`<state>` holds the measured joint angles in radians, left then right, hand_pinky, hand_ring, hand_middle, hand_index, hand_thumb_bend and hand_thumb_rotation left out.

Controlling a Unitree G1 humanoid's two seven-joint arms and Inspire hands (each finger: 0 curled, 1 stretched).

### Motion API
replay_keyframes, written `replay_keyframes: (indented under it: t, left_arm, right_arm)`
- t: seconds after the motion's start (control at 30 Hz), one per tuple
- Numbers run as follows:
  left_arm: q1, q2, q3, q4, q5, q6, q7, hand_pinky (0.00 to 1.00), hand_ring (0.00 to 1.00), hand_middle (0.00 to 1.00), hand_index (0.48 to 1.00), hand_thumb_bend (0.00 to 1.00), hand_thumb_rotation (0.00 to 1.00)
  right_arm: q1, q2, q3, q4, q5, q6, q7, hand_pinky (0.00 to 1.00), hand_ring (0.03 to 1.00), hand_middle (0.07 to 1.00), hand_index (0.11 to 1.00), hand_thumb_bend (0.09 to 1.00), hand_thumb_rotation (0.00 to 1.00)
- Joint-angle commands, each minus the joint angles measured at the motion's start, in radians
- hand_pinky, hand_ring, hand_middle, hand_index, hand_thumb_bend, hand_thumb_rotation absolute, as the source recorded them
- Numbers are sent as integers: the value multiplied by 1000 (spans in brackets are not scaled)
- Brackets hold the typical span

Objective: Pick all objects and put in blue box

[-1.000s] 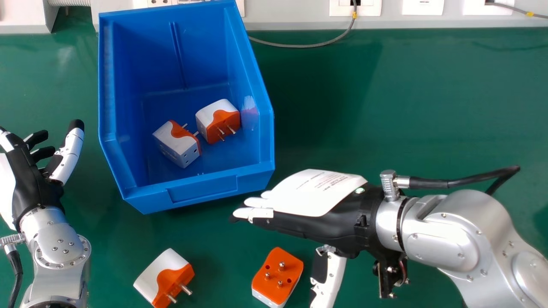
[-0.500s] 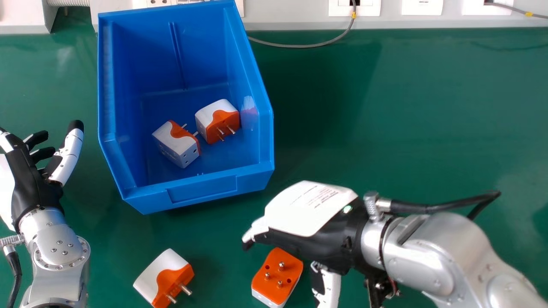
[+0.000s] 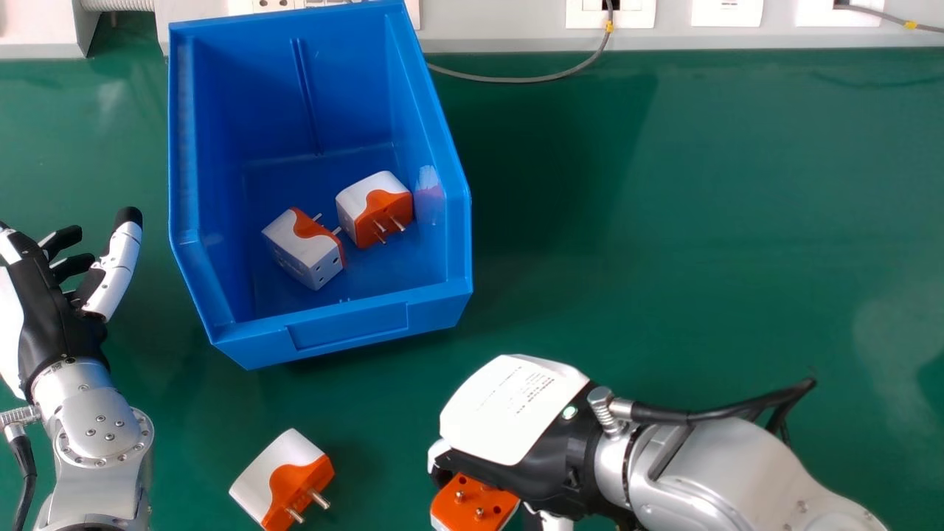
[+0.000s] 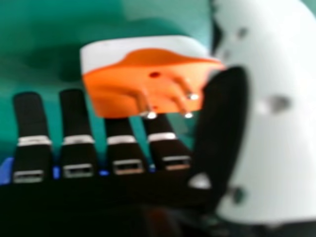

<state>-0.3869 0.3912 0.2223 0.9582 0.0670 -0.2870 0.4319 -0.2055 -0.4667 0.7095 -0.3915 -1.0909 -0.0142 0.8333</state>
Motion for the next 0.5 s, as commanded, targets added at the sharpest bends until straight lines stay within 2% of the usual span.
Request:
replay_keyframes:
  t: [0.0,0.03,0.1,0.17,0.27,0.3,0.33,0.37,0.43,0.47]
  left_arm:
    - [6,2,3,-4,-1,5,-6,587,739,812,873,637,537]
    - [7,3,2,-6,1,6,-5,587,738,812,872,637,537]
    - [10,3,1,-9,2,6,-4,586,738,812,872,637,537]
    - [11,3,1,-10,2,6,-3,586,737,812,872,636,537]
    - [11,3,1,-12,3,9,-4,586,737,812,872,636,537]
    - [10,3,0,-11,3,9,-3,586,737,812,872,636,537]
    - [11,3,0,-11,3,9,-3,586,737,812,872,636,537]
    - [11,3,0,-13,3,9,-3,586,737,812,872,636,537]
    - [12,1,1,-15,2,9,-4,586,737,812,872,636,537]
    - [13,1,2,-16,1,10,-4,585,736,813,872,636,536]
  right_arm:
    - [9,11,4,-4,-27,-23,-29,576,698,771,765,683,354]
    - [13,14,6,1,-33,-30,-38,560,688,763,762,701,410]
    - [21,27,5,23,-24,-42,-60,553,684,758,760,706,429]
    - [26,36,2,47,-8,-59,-87,547,679,752,758,707,439]
    - [28,39,-8,110,38,-124,-195,535,670,744,756,696,426]
    - [28,38,-12,128,49,-147,-232,500,639,721,742,681,351]
    - [27,36,-15,143,57,-168,-266,500,639,721,742,681,351]
    - [26,34,-19,157,61,-187,-298,466,606,696,723,674,280]
    - [24,31,-26,173,69,-211,-334,466,606,696,723,674,280]
    - [22,31,-30,179,74,-219,-342,433,573,670,677,642,248]
